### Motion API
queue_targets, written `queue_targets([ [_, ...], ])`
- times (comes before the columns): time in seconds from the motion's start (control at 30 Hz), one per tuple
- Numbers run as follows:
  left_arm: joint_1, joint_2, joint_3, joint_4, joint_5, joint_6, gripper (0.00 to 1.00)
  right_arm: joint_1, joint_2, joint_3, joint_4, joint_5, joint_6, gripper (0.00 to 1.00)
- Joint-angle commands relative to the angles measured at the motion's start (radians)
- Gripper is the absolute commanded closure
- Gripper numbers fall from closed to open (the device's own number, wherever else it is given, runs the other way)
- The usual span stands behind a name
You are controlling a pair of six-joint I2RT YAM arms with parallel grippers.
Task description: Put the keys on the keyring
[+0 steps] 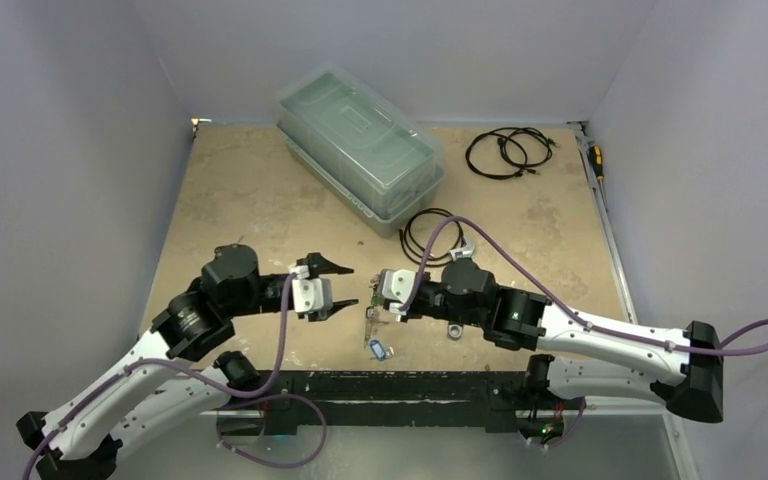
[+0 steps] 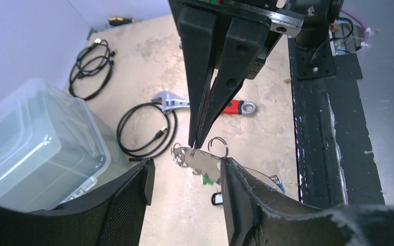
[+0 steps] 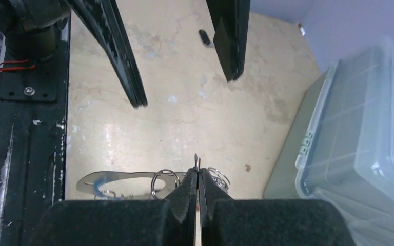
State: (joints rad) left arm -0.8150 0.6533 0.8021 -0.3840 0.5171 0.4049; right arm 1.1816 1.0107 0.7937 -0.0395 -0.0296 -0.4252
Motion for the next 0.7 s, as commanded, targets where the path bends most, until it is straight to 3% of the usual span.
queue_targets([
  [0.0, -0.005, -0.056, 0.025, 0.019, -0.025, -0.005, 0.47, 0.021, -0.078, -0.041, 0.202, 0.068, -0.061, 1.0],
  [0.07, -0.005, -0.075, 0.017, 0.018, -0.043, -0.021, 0.42, 0.03, -0.102, -0.064, 0.235, 0.084, -0.073, 1.0],
  [0.27, -0.005, -0.125, -0.041, 0.103, -0.09, -0.117, 0.41, 0.073, -0.191, -0.144, 0.381, 0.151, -0.105, 1.0],
  [0.67, -0.004, -0.046, -0.149, 0.205, -0.121, -0.273, 0.49, 0.087, -0.543, -0.328, 0.645, 0.057, -0.053, 1.0],
])
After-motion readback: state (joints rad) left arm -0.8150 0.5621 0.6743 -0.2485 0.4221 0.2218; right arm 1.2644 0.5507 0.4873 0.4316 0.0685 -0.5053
